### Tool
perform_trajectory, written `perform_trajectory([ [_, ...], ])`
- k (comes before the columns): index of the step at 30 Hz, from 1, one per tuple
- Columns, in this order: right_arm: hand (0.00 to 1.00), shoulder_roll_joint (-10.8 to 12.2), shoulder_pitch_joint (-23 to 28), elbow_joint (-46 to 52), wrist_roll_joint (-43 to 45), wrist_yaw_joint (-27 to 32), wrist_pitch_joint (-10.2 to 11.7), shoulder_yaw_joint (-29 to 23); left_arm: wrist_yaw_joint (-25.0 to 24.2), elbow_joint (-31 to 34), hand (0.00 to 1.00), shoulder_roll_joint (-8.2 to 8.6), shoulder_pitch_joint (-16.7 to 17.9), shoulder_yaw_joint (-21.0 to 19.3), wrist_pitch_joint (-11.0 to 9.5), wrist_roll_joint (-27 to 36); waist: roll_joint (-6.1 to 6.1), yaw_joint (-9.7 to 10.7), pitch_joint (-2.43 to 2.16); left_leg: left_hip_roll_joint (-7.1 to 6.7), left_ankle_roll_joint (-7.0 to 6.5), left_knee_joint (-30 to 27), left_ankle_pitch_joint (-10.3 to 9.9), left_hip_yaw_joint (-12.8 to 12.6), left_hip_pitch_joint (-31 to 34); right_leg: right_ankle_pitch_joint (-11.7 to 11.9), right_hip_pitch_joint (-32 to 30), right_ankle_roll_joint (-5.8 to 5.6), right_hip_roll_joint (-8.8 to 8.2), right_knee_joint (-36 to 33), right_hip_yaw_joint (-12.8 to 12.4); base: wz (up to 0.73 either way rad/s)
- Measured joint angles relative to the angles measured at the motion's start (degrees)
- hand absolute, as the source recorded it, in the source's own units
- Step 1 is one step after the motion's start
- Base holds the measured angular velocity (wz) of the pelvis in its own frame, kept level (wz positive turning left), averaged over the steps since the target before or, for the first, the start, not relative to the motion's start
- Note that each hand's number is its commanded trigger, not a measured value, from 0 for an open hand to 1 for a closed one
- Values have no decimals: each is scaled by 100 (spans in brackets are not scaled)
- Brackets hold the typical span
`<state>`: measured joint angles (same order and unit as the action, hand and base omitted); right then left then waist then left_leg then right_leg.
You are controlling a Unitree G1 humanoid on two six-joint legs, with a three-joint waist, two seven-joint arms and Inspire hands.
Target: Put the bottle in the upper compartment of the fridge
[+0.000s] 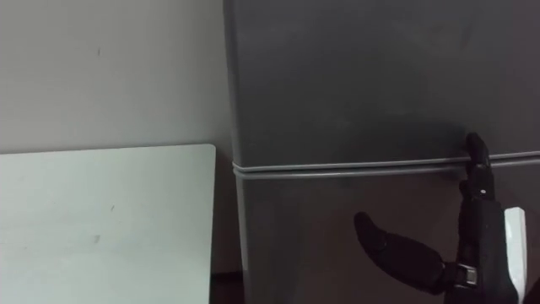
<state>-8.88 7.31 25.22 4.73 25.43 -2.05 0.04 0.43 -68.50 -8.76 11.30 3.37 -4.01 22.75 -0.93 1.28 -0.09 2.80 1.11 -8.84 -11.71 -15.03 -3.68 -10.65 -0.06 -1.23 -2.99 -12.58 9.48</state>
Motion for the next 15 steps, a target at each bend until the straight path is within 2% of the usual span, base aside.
perform_trajectory([
  [6, 0, 0, 0, -62, 52, -43, 1, -1, -1, -6, 0, -20, -1, 3, -10, 3, -69, 2, 22, 0, 1, -33, 2, 28, 5, 4, 27, 4, 0, 11, 10, 1],
  [15, 0, 6, 10, -256, 307, -43, -1, -82, 4, 1, 0, -86, 15, -71, -26, 4, -170, 11, 18, 1, -1, -47, 4, 113, 2, 94, 134, -5, 3, 180, 94, 3],
])
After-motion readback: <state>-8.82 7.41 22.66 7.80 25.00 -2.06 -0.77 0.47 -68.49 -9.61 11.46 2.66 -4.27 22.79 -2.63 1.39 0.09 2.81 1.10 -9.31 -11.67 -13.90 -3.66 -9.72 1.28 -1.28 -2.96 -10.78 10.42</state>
